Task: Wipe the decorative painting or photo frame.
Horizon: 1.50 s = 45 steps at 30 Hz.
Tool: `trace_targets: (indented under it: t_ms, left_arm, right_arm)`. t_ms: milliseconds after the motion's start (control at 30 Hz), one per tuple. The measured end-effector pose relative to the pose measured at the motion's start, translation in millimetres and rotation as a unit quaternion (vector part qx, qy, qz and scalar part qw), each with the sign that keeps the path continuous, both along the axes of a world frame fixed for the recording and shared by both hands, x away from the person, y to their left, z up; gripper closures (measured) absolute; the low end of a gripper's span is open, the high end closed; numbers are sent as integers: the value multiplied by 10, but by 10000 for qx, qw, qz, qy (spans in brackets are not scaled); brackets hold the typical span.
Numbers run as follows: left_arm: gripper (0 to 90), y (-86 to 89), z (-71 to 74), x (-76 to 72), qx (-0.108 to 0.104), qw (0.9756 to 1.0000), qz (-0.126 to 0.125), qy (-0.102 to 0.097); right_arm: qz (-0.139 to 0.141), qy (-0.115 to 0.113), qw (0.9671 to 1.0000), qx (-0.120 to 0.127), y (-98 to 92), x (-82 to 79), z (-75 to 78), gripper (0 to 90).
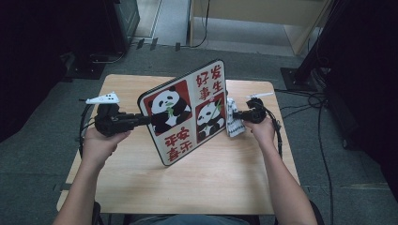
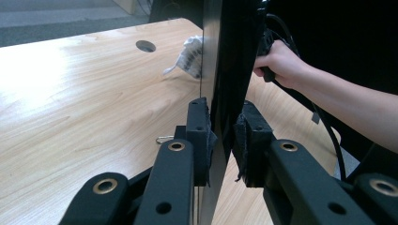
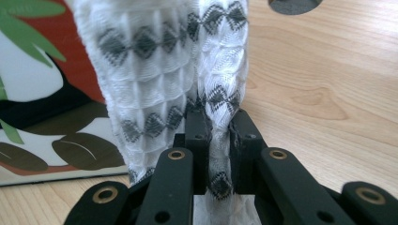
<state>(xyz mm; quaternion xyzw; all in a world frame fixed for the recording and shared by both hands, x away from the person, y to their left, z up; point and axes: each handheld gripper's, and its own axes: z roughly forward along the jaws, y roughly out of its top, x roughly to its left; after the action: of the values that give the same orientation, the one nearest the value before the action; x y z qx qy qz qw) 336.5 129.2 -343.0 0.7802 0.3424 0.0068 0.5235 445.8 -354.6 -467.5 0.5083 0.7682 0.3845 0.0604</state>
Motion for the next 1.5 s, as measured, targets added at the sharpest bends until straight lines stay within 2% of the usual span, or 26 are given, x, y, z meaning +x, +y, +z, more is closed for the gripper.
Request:
trace_targets:
  t_ms: [500,600,667,933,1100,1367,1500]
  left_arm:
    - [779,0,1,0,32,10000,-11,17]
    - [779,0,0,2,28,10000,-8,22]
    - [779,-1,0,2,31,10000,-5,23]
    - [778,-2,-2,1,35,10000,-13,29]
    - [778,-1,-3,1,41,10000,-12,35]
    - [777,0,-8,4,39,10000,-18,42]
    - [776,-1,-9,5,37,10000,-10,41]
  right_arm:
    - [-454,-203,9987,-105,-268,-36,173,812]
    - [-546,-209,9979,-263,-349,-36,199,812]
    - [-619,-237,9975,-252,-399,-37,196,812]
    - [-875,-226,9955,-266,-545,-25,93,811]
    - [-1039,-130,9939,-333,-583,4,1,798]
    - [-1130,-25,9927,-419,-589,38,-107,782]
    - [-1117,-47,9925,-491,-584,49,-155,750]
